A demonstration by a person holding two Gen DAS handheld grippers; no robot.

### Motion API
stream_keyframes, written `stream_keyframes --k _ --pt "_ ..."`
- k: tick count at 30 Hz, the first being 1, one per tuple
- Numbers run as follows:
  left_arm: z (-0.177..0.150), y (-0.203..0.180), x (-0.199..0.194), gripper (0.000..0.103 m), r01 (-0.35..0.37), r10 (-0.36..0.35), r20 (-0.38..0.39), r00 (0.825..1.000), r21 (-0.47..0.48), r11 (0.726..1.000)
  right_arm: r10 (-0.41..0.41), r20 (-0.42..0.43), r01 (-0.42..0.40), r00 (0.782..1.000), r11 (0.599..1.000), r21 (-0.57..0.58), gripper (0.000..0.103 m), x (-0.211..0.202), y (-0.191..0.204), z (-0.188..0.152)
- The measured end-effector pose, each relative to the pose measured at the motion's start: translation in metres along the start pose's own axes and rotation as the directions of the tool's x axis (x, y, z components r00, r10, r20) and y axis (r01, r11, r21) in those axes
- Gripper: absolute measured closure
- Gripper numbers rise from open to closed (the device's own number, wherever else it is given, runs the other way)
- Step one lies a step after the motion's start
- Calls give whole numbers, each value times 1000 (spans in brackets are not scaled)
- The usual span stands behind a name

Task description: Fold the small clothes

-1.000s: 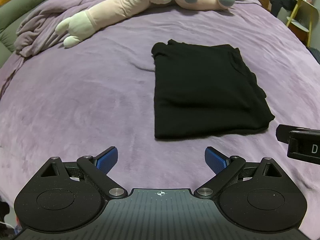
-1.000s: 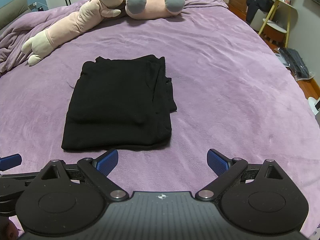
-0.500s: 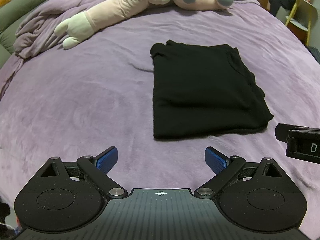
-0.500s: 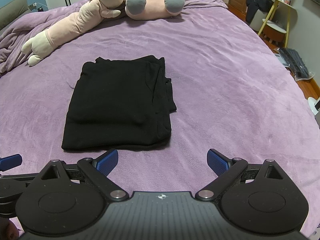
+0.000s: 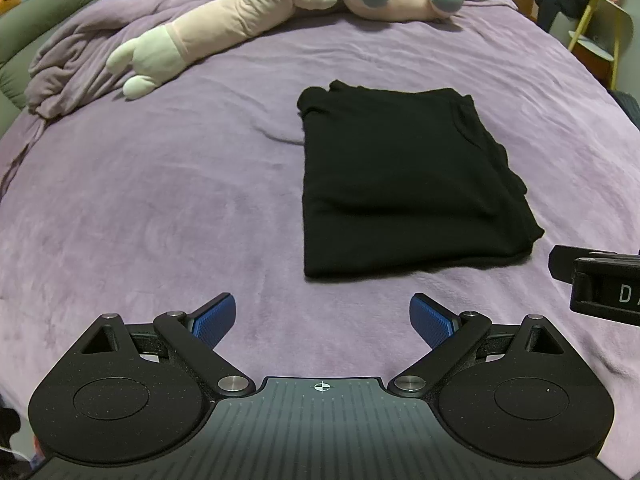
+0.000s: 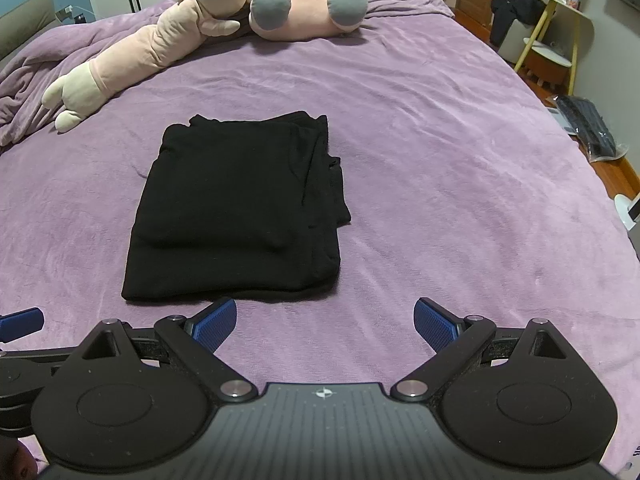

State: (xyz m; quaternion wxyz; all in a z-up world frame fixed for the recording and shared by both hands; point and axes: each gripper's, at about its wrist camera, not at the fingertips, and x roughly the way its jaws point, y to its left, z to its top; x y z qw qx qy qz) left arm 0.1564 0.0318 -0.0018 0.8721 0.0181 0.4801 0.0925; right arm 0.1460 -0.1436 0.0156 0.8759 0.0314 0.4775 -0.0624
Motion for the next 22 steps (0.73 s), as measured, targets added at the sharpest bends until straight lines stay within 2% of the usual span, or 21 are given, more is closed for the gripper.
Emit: stream_keyframes --k 22 --pt "4 -2 -1 5 21 -21 11 1000 18 1000 -11 0 11 1000 1000 1 7 -2 0 2"
